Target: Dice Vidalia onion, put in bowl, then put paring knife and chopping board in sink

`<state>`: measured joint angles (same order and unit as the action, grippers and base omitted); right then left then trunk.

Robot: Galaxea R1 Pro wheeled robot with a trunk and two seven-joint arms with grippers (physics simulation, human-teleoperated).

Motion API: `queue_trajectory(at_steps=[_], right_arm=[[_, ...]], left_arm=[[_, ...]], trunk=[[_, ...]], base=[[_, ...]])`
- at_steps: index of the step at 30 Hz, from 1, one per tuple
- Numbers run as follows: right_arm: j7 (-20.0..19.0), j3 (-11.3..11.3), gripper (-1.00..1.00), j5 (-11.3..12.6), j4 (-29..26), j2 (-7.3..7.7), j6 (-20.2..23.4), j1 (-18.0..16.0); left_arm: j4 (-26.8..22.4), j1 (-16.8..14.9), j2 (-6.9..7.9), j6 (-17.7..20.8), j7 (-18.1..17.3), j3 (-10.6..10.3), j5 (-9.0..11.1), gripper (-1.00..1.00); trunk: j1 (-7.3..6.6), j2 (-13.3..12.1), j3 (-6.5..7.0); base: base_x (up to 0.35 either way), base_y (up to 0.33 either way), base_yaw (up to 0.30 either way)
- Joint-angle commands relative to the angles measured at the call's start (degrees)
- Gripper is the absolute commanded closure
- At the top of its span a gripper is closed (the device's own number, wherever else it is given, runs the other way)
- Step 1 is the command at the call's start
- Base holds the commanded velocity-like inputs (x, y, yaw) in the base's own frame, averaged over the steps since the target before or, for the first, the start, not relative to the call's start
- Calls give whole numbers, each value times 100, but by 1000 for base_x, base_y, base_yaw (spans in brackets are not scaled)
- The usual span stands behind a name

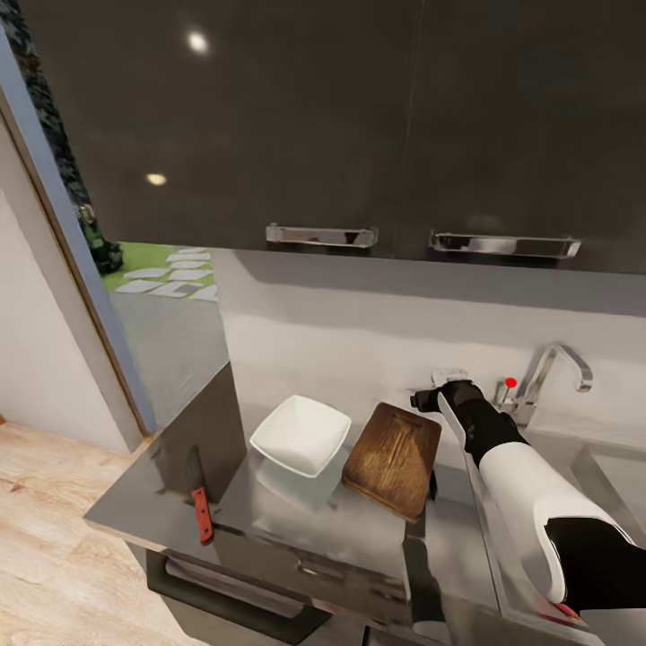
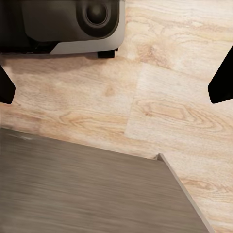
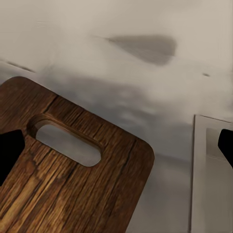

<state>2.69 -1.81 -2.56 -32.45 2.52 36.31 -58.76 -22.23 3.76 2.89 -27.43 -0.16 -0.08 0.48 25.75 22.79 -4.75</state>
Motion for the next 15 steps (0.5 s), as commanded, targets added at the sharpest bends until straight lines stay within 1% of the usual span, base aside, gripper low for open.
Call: queue_trajectory(at_steps=[1, 11, 15], right_arm=[[4, -19, -100, -25, -4, 3, 34, -4], [4, -15, -100, -25, 19, 11, 34, -4], [4, -12, -100, -25, 19, 12, 34, -4]], left_arm=[[-9, 1, 1, -7, -2, -1, 5, -100], [-2, 2, 1, -8, -2, -1, 5, -100], [15, 2, 1, -8, -6, -1, 5, -100]], trunk=[[4, 12, -21], [4, 12, -110], [4, 12, -145]], base=[[17, 0, 0], [7, 0, 0], [141, 0, 0]])
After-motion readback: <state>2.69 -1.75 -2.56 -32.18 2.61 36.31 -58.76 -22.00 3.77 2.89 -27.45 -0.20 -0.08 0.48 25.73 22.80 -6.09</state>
